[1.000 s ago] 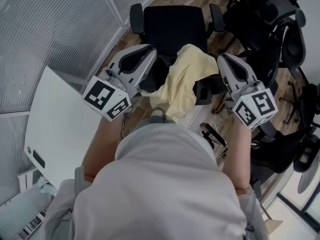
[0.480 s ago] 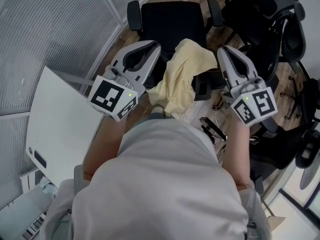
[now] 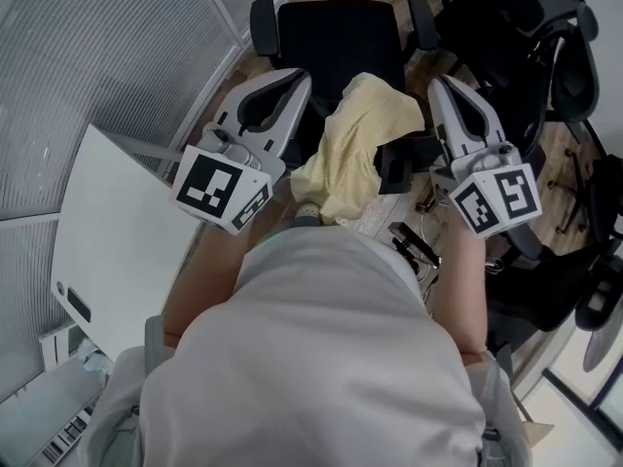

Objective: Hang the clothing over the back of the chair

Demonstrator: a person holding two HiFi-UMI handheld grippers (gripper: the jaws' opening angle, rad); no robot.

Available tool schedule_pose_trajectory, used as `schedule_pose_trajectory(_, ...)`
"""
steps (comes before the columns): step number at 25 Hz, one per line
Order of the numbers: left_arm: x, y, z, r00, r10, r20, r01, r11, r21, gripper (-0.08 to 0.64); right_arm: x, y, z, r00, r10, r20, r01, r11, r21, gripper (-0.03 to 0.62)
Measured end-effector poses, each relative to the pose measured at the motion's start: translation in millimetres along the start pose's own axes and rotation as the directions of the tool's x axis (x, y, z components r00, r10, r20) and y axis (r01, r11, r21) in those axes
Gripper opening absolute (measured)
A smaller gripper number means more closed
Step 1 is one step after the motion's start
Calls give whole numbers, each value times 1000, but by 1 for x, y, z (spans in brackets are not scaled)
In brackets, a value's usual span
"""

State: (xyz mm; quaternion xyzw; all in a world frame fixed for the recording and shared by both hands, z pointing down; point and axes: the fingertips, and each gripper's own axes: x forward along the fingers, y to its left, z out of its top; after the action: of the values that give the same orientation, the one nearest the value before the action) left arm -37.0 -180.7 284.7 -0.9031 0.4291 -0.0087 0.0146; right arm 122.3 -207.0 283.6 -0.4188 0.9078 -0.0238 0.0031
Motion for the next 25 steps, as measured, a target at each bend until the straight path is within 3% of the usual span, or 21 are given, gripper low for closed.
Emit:
schedule_pose_trajectory(19, 9, -3, 6, 1000, 6, -1, -6, 1000, 17, 17, -2, -1, 7, 999, -5, 51, 6, 1000, -10, 25)
schedule_pose_trajectory(25, 9, -1, 4, 1000, 23, 0, -23, 999, 34, 18, -5, -7, 5, 998, -42, 57, 41, 999, 14, 21)
